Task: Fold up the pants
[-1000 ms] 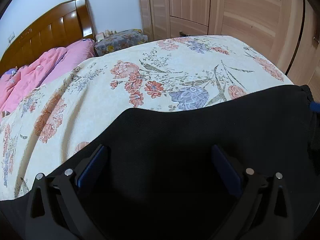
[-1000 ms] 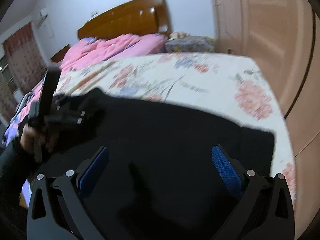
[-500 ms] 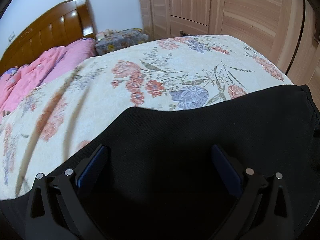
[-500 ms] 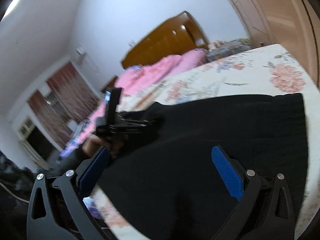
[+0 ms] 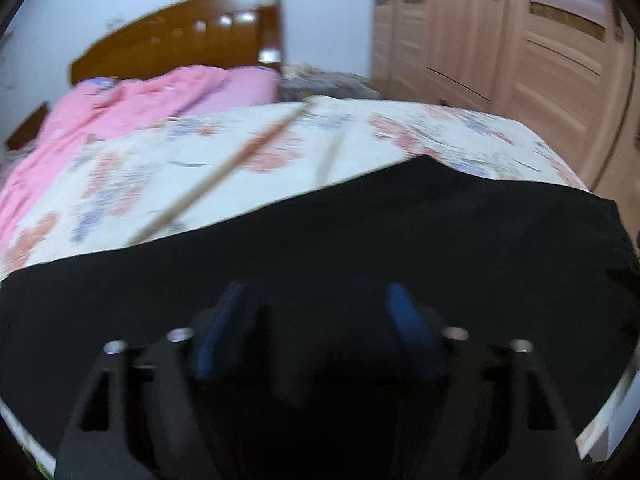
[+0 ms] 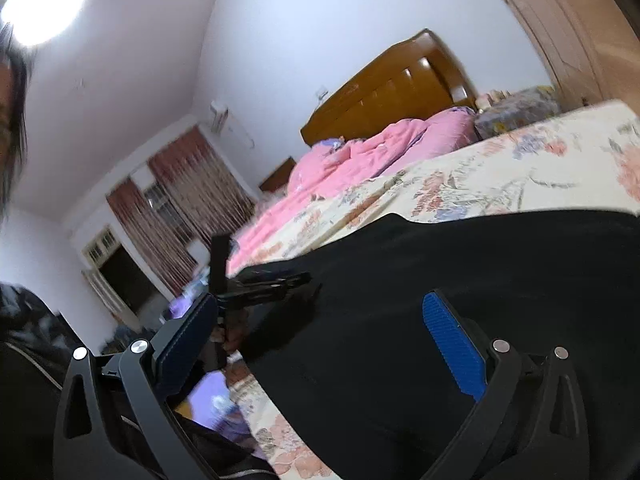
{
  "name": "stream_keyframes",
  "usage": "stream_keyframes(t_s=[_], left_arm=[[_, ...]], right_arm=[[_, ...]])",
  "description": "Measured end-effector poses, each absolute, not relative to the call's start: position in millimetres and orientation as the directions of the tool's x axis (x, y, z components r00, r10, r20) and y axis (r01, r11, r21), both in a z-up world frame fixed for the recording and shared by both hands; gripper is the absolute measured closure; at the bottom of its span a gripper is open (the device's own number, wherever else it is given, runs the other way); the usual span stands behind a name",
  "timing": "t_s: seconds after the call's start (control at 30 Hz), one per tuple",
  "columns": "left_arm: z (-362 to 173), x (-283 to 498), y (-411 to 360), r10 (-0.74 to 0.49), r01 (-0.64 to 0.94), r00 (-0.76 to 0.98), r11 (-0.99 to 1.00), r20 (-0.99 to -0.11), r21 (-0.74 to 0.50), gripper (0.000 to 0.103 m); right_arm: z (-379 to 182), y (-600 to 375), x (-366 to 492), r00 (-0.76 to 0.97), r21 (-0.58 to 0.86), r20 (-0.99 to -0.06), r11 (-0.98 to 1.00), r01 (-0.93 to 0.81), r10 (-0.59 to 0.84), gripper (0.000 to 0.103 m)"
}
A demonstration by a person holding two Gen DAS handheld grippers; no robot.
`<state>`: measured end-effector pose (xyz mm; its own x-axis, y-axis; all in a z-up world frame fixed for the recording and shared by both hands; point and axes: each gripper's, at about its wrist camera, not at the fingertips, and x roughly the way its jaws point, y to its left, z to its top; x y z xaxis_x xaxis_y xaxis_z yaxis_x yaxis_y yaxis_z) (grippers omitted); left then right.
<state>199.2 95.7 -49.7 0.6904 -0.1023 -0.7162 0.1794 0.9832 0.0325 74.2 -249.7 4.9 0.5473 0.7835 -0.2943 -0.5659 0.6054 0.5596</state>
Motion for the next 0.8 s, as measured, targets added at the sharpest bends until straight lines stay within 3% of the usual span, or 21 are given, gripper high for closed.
stream_keyframes(t_s=[0.07,0.17,0.27,0.37,0.63,0.8], left_arm=[[-51,193,110,-0.075,0.157,0.683,0.987,-0.727,0.046,0.025],[-55,186,127,-0.054,0.128,0.675,0.991,-0.736,0.044,0.013],[-70,182,141,-0.049,0.113,0.637,0.993,-0.769,0.031,0.012],[-78,174,153,-0.074,0.115,0.633,0.993,-0.771,-0.001,0.004],[-80,169,163,-0.096,0.149,0.635,0.989,-0.767,0.0,0.001],[-79,168,161,-0.081,0.133,0.638,0.991,-0.766,0.005,0.001]], right_arm=[[8,-238,77,0.54,0.52,-0.347,0.637,-0.57,0.767,0.004],[6,-218,84,0.542,0.446,-0.445,0.701,-0.556,0.713,0.004],[-14,-200,100,0.528,0.337,-0.642,0.823,-0.457,0.556,0.004],[-41,-200,106,0.468,0.235,-0.791,0.902,-0.361,0.394,0.004],[-27,-211,95,0.459,0.125,-0.855,0.956,-0.267,0.24,0.004],[3,-138,135,0.497,0.161,-0.781,0.891,-0.425,0.378,0.004]])
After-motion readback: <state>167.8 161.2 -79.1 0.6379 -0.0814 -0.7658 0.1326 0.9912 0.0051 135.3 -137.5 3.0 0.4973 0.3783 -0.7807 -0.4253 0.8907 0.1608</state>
